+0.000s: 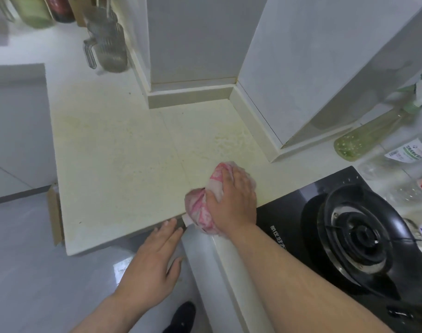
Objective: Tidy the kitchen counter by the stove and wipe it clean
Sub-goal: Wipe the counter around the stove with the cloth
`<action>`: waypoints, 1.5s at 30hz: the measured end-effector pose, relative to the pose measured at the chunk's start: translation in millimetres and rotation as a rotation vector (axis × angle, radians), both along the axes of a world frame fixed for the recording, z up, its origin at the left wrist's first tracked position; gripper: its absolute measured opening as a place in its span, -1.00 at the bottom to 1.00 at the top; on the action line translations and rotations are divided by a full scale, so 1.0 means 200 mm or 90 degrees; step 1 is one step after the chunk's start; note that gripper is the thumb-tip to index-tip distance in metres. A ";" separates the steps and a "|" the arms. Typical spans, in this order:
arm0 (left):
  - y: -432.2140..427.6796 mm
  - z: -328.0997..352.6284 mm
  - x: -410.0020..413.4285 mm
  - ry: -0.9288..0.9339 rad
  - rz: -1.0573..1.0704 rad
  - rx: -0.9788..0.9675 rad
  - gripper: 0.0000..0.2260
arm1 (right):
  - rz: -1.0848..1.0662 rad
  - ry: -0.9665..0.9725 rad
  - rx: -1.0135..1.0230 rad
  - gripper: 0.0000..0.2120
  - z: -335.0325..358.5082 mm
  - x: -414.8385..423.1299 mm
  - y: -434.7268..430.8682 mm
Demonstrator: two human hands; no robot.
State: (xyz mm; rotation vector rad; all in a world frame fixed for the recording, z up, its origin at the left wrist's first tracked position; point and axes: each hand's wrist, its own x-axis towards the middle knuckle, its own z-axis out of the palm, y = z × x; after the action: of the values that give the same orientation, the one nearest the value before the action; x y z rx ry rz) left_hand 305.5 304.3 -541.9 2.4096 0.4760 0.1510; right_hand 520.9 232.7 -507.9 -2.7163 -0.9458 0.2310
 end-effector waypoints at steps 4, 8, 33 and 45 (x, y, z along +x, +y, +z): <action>-0.08 0.02 0.06 0.022 0.047 -0.010 -0.43 | 0.045 0.023 -0.056 -0.26 0.02 0.09 0.03; -0.18 0.06 0.19 0.038 0.120 -0.057 -0.25 | 0.131 0.057 -0.100 -0.19 0.05 0.14 -0.03; -0.21 0.06 0.31 0.124 0.070 -0.180 0.18 | 0.091 0.045 -0.134 -0.22 0.06 0.34 -0.20; -0.23 0.13 0.32 0.149 0.065 -0.160 0.17 | -0.076 0.019 -0.219 -0.22 0.14 0.33 -0.17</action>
State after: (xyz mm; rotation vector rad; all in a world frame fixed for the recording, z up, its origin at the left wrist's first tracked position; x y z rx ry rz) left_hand 369.5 259.0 -516.0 2.1660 0.6821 -0.1407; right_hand 586.6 197.9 -480.2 -3.0571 -0.7943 0.4469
